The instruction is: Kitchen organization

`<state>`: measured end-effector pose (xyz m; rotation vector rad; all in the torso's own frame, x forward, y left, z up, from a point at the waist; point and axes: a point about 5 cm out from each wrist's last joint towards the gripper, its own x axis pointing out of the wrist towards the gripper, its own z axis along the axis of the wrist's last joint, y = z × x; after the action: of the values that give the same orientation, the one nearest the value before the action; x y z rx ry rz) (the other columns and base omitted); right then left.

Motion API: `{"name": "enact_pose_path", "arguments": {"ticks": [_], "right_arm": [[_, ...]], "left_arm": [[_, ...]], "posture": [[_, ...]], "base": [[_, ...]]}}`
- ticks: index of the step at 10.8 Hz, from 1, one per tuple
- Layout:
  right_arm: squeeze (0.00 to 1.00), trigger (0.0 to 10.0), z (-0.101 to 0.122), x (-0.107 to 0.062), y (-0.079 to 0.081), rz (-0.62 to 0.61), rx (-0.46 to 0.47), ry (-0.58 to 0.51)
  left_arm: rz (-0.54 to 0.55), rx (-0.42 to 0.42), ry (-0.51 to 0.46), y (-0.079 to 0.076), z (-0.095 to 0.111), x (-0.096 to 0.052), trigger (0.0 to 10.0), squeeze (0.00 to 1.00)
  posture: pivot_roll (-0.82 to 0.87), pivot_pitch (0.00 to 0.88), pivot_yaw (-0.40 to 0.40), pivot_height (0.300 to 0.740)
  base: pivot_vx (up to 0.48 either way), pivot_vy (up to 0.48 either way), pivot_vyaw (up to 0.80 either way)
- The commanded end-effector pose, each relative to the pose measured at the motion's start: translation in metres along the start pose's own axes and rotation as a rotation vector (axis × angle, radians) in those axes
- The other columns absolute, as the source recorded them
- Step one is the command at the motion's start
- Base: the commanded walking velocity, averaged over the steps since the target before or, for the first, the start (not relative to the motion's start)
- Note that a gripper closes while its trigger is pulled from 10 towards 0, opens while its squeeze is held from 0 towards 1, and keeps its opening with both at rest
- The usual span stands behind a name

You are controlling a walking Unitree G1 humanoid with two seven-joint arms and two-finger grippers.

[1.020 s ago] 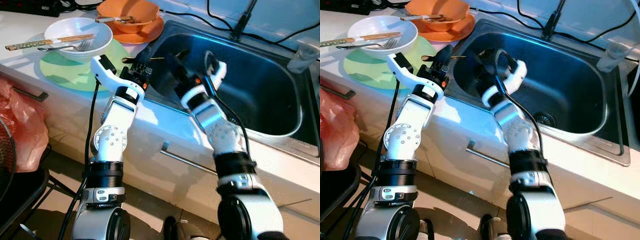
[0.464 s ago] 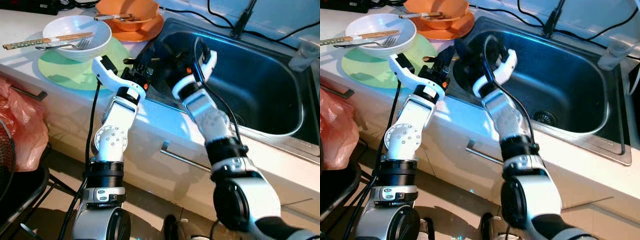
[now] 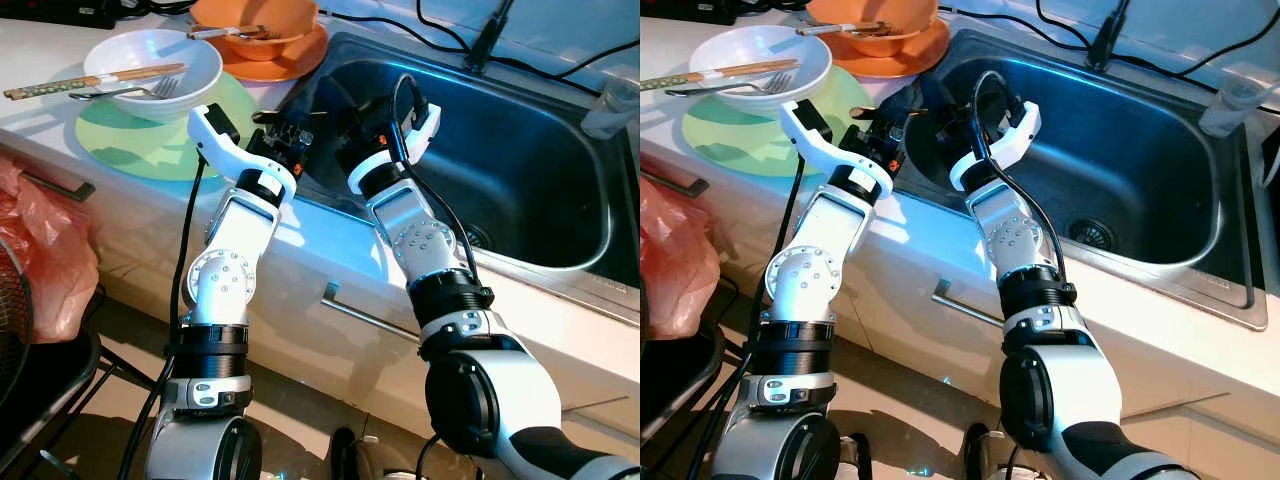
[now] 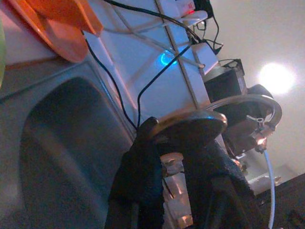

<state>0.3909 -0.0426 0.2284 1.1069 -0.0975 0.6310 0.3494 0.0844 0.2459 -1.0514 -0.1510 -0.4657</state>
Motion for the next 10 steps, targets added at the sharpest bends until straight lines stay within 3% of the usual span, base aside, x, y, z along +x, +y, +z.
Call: {"name": "enact_pose_path", "arguments": {"ticks": [1,5,10], "right_arm": [[0.00,0.0,-0.013,0.009,0.014,0.044,0.033,0.006],[0.00,0.0,0.004,0.012,0.015,0.044,-0.015,-0.056],[0.00,0.0,0.006,0.011,0.012,0.043,-0.060,-0.057]], "left_arm": [[-0.009,-0.158,0.047,-0.013,-0.036,-0.004,0.0,0.00],[-0.047,-0.220,0.094,-0.017,-0.039,-0.012,0.0,0.00],[-0.053,-0.216,0.103,-0.017,-0.039,-0.015,0.0,0.00]], "posture": [[0.03,0.201,-0.083,0.740],[0.04,0.200,-0.081,0.740],[0.03,0.197,-0.084,0.740]], "base": [[0.000,0.000,0.00],[0.000,0.000,0.00],[0.000,0.000,0.00]]}}
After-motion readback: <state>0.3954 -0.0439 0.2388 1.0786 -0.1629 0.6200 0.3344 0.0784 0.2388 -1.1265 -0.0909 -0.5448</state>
